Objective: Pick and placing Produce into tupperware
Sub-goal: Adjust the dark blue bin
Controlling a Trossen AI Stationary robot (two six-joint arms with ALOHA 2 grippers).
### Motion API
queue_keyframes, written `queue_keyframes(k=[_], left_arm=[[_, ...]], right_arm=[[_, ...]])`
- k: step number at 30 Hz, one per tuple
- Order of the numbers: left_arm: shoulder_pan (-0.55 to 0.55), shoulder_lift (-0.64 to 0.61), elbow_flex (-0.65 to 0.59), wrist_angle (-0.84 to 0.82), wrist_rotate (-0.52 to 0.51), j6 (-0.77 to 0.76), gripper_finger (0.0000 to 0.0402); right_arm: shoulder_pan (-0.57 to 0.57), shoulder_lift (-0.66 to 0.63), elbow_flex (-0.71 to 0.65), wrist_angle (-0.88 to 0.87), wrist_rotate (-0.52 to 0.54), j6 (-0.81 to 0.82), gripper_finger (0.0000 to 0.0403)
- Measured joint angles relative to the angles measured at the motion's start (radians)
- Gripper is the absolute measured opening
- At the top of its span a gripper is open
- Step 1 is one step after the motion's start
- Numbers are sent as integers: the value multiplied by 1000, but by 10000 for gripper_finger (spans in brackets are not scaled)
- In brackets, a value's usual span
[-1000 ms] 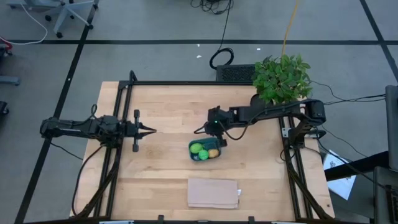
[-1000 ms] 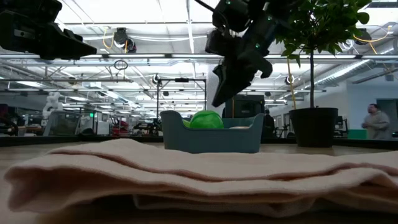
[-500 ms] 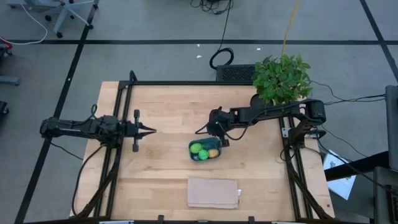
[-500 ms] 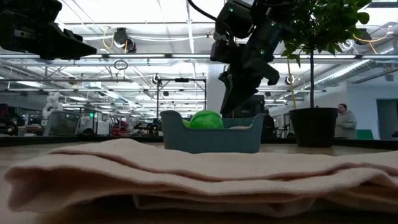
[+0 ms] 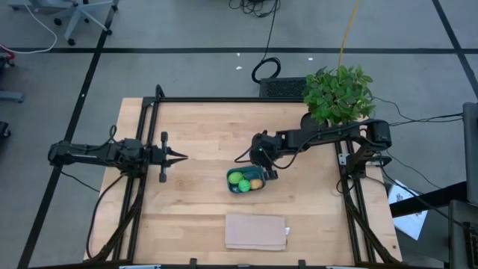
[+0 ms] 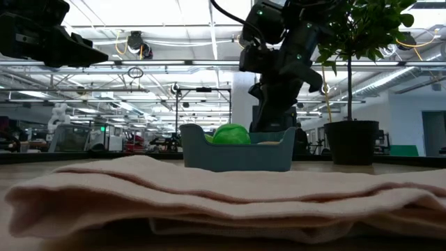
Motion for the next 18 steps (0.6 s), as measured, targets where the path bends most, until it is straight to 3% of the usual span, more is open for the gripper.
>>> queue_keyframes(k=[18], left_arm=[[0, 0, 0, -3, 0, 0, 26]], right_arm=[[1, 3, 0, 11, -8, -15, 0]])
